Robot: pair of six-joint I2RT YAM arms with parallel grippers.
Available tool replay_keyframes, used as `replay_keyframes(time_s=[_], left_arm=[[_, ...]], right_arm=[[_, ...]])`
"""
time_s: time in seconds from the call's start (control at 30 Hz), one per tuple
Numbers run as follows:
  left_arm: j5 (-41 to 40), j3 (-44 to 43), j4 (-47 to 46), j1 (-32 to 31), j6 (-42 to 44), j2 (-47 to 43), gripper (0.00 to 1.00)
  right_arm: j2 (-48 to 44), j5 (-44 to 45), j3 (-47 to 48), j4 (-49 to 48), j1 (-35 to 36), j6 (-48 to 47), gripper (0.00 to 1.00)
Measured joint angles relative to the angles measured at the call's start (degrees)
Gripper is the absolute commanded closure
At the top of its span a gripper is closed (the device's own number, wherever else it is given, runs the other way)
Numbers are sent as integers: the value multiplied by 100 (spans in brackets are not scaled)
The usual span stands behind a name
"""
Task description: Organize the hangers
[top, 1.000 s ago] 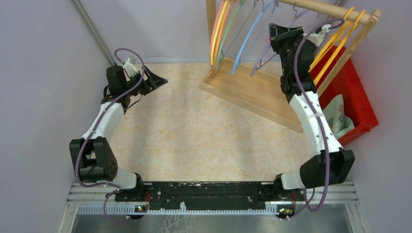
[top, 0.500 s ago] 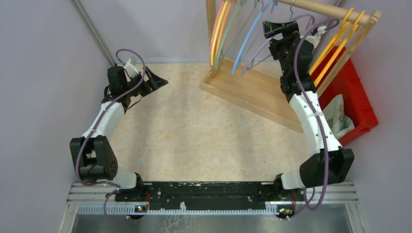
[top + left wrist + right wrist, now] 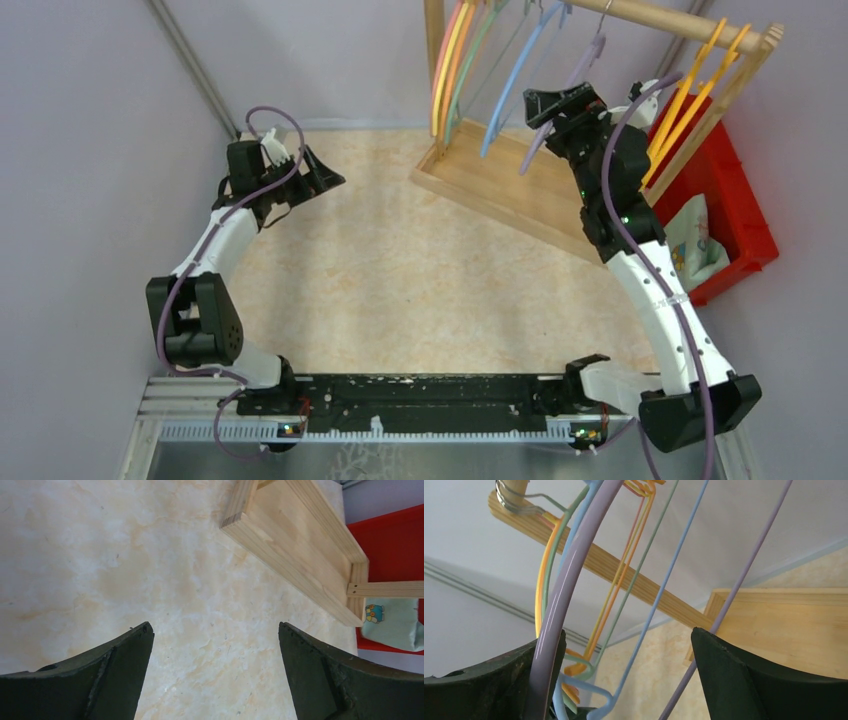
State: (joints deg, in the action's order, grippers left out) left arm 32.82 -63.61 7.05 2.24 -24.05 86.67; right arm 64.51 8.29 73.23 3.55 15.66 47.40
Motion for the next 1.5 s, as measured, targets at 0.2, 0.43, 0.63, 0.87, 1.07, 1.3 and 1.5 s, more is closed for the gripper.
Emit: replay_keyframes(time_s=[0.2, 0.43, 0.63, 0.87, 1.07, 1.3, 1.5], left_arm=[[-378, 81, 219, -68, 308, 0, 0], [-627, 223, 387, -243, 490, 0, 0], [-721, 308, 415, -415, 597, 0, 0], [-761, 326, 374, -472, 588, 28, 0], [-802, 413, 308, -538, 535, 35, 0], [-822, 492, 258, -553, 455, 35, 0], [-844, 597, 208, -553, 461, 33, 0]], right_arm=[[-579, 332, -203, 348, 286, -852, 3], [-1019, 588, -354, 1239, 411, -1582, 2], [-1248, 800, -437, 2037, 535, -2048, 1], [-1423, 905, -428, 2260, 535, -2238, 1], [-1187, 957, -227, 2286, 533, -2297, 1], [-737, 813, 7, 2100, 562, -2223, 1], [-435, 822, 249, 1818, 562, -2094, 1]])
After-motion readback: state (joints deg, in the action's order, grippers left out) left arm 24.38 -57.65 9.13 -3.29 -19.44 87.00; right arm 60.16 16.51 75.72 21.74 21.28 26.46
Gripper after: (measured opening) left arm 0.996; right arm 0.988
